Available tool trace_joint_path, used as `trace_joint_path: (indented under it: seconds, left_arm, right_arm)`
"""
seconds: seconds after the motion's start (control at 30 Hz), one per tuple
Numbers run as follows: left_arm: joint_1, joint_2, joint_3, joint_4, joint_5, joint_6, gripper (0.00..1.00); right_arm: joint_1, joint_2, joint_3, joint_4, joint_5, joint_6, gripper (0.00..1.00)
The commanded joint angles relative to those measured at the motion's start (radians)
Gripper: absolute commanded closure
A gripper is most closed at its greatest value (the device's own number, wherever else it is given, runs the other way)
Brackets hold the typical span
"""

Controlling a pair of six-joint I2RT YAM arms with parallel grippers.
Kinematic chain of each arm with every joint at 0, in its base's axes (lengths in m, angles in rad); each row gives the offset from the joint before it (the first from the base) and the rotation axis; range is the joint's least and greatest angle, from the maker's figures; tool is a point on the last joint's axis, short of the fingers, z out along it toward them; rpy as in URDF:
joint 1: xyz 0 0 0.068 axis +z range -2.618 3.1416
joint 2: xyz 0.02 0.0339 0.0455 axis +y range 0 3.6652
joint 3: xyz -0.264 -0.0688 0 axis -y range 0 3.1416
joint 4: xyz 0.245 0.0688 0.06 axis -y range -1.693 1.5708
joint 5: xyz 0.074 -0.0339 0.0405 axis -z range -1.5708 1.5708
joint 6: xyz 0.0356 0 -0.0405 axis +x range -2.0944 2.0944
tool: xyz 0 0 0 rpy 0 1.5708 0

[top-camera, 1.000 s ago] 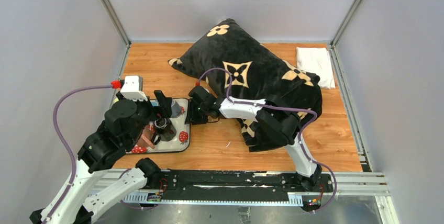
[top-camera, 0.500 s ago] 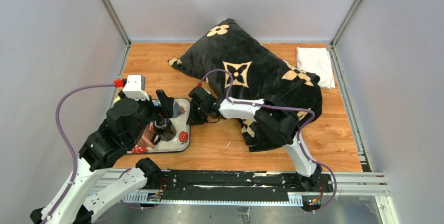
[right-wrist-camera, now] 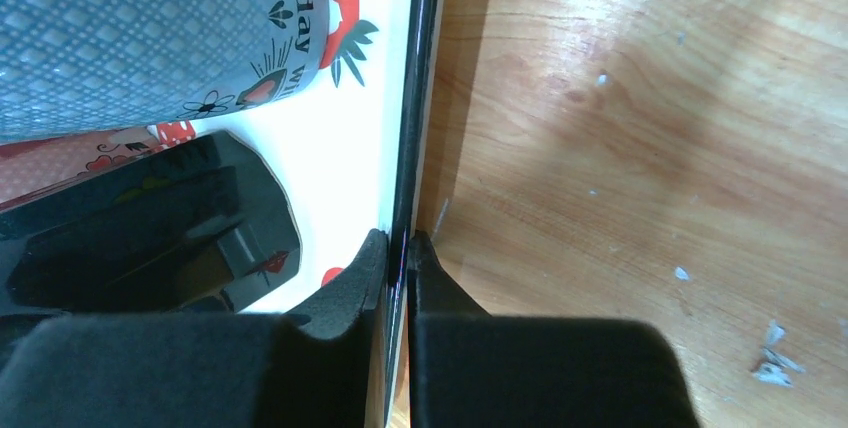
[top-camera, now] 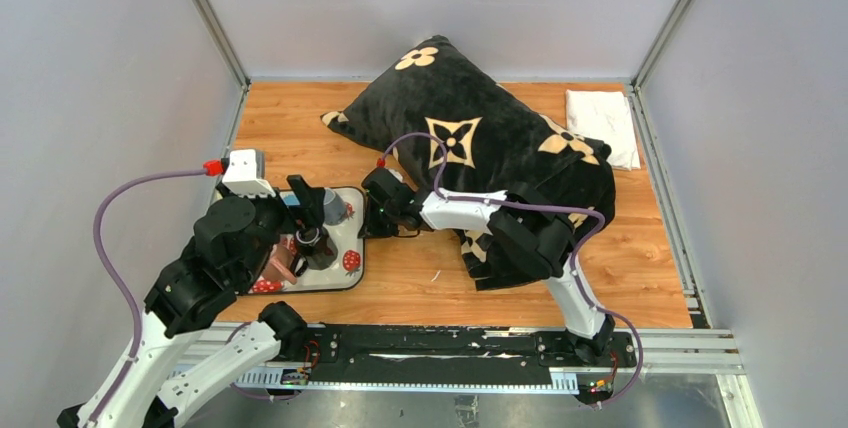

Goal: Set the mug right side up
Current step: Move the tray to the corner of the board.

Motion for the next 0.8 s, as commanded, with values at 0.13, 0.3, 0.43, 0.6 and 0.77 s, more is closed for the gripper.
trace_joint_path:
  seconds: [0.13, 0.3, 0.43, 0.6, 0.77]
  left_arm:
    - [-0.005, 0.011, -0.032, 0.038, -0.003, -0.019, 0.00]
    - [-0.005, 0.030, -0.041, 0.047, 0.005, -0.020, 0.00]
    - [-0.005, 0.047, -0.042, 0.059, 0.005, -0.014, 0.00]
    - [-0.005, 0.066, -0.048, 0.069, 0.013, -0.010, 0.00]
    - [-0.005, 0.083, -0.064, 0.076, 0.024, -0.020, 0.00]
  right_arm:
    - [-0.006, -0.130, -0.102, -0.163, 0.215, -0.184, 1.00]
    - [-0.021, -0.216, -0.198, -0.175, 0.261, -0.204, 1.00]
    - [-0.035, -0.288, -0.266, -0.199, 0.305, -0.239, 1.00]
    - [-0.061, -0.372, -0.356, -0.231, 0.382, -0.272, 1.00]
    - [-0.105, -0.428, -0.432, -0.243, 0.409, -0.291, 1.00]
